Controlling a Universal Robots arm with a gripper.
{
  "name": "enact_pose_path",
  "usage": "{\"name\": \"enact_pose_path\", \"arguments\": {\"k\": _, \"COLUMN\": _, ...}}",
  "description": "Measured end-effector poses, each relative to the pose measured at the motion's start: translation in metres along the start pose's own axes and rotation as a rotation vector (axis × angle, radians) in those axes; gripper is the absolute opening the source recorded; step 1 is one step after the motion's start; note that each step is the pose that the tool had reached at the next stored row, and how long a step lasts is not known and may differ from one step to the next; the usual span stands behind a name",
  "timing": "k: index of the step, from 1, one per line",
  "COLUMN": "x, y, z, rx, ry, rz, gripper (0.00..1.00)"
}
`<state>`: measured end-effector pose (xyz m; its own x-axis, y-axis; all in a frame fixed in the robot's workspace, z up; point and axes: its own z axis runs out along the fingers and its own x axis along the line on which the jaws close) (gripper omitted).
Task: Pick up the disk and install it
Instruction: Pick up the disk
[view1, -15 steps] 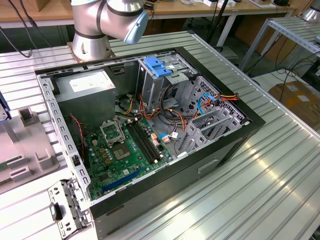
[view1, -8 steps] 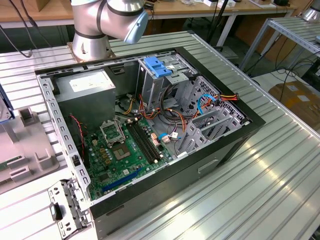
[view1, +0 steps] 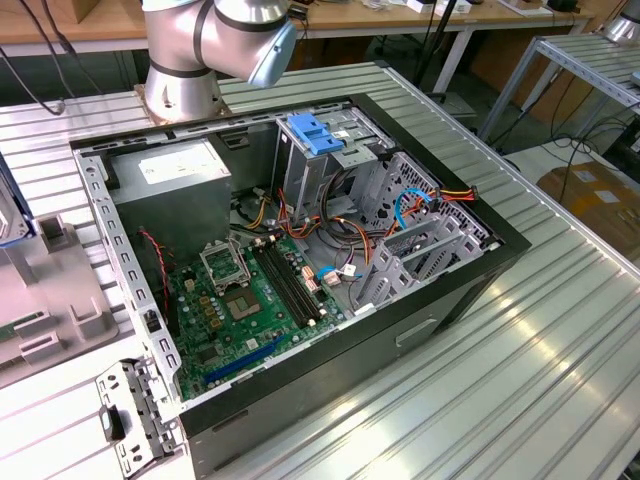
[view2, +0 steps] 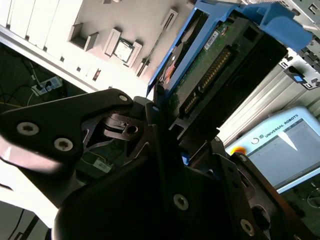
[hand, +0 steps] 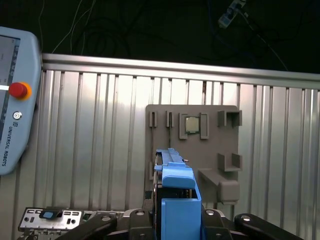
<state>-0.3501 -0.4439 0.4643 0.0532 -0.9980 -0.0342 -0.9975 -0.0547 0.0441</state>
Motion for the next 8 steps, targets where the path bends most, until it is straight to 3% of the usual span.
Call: {"name": "enact_pose_path", "arguments": {"k": 8, "x": 0.0006, "y": -0.0044, "z": -0.0002, "rx": 0.0, "ry": 0.0, "rz": 0.0, "gripper": 0.37}}
